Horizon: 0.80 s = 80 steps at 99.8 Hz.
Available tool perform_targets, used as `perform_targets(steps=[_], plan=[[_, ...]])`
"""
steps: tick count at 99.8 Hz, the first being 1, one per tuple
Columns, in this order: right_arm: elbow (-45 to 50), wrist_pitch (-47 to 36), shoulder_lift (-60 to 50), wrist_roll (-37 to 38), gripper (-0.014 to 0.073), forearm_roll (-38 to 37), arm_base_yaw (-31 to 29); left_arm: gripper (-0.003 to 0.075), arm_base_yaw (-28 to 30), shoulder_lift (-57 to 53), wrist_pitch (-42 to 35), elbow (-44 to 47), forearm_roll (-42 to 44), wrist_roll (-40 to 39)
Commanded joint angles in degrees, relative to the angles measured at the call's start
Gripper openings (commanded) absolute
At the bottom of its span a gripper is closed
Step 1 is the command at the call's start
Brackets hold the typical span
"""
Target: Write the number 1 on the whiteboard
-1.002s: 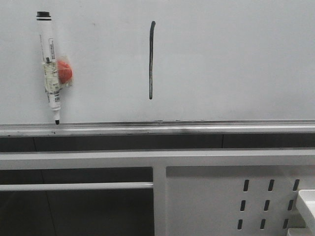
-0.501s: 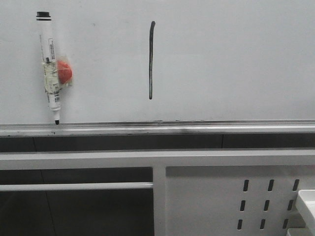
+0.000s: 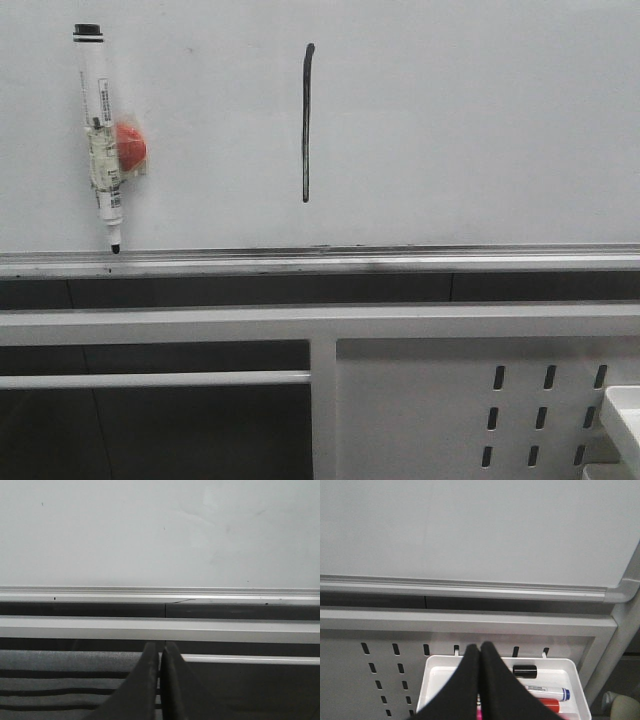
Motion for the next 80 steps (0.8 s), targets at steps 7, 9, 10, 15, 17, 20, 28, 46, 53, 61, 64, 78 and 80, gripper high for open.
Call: perform_targets(steps=[7,9,10,15,17,20,28,46,53,61,64,78,80], plan=[[0.75,-1.27,-1.34,-0.02,-0.0059,0.36,-0.47,-0.0020,-0.47,-1.21,-3.43,2.12,0.13,-0.54],[0.75,-1.27,-1.34,-0.02,-0.0059,0.36,-0.47,-0.0020,-0.47,-1.21,-3.43,2.12,0.13,-0.54],[0.75,-1.12,-1.34,-0.02,-0.0059,0.36,-0.47,-0.0020,-0.47,-1.21,-3.43,2.12,0.13,-0.54],[0.75,-0.87,-1.34,-0.02,-0.0059,0.36,-0.47,-0.0020,-0.47,-1.21,-3.43,2.12,0.13,-0.54],[0.75,-0.89,-1.34,-0.02,-0.0059,0.36,-0.47,-0.0020,-0.47,-1.21,-3.43,2.12,0.13,-0.54],[0.75,-0.53,-1.34,-0.02,-0.0059,0.36,-0.47,-0.0020,-0.47,-1.21,-3.43,2.12,0.13,-0.54],[0.75,-0.53,-1.34,-0.02,-0.0059,0.36,-0.47,-0.0020,-0.47,-1.21,-3.43,2.12,0.13,-0.54],[0.75,-0.53,-1.34,-0.02,-0.0059,0.36,-0.47,-0.0020,-0.47,-1.21,-3.43,2.12,0.13,-0.54],[0.75,-0.53,-1.34,-0.02,-0.0059,0.36,-0.47,-0.0020,-0.47,-1.21,-3.43,2.12,0.13,-0.54],[0.75,-0.53,-1.34,-0.02,-0.0059,0.36,-0.47,-0.0020,-0.47,-1.21,-3.43,2.12,0.13,-0.54],[0.75,-0.53,-1.34,-0.02,-0.0059,0.36,-0.47,-0.0020,-0.47,-1.21,-3.43,2.12,0.13,-0.54],[0.75,-0.53,-1.34,-0.02,-0.0059,0.36,-0.47,-0.0020,-0.47,-1.21,-3.43,2.12,0.13,-0.54],[0.75,-0.53,-1.34,-0.02,-0.0059,0.36,-0.47,-0.0020,-0.47,-1.21,-3.43,2.12,0.13,-0.54]])
